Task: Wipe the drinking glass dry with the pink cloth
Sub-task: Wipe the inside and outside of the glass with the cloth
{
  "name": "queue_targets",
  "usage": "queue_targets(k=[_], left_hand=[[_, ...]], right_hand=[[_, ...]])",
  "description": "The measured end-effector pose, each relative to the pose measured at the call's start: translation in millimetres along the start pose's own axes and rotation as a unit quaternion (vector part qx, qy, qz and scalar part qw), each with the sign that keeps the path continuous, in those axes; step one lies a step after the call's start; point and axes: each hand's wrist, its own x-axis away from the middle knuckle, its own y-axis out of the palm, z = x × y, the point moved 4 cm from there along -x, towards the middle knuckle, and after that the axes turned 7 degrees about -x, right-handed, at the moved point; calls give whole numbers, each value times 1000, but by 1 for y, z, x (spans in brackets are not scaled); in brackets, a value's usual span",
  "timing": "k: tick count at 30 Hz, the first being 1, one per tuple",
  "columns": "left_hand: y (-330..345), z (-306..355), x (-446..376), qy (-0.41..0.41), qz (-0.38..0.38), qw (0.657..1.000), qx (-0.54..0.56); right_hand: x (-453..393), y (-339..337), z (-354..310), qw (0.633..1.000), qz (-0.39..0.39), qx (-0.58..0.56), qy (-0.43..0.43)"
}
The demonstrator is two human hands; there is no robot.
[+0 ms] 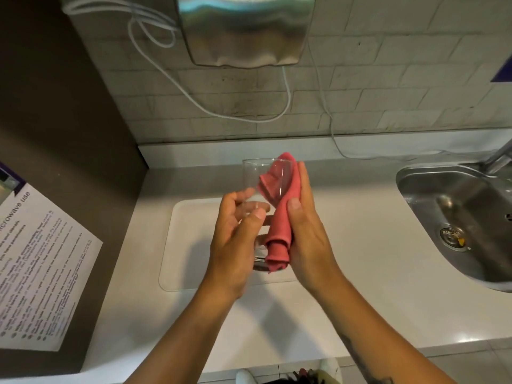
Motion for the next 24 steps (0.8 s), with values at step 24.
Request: queue_targets(k=[24], left_hand=[[-7,14,-18,10,-20,999,23]], right_hand=[[-5,17,-7,998,-44,45,-23]])
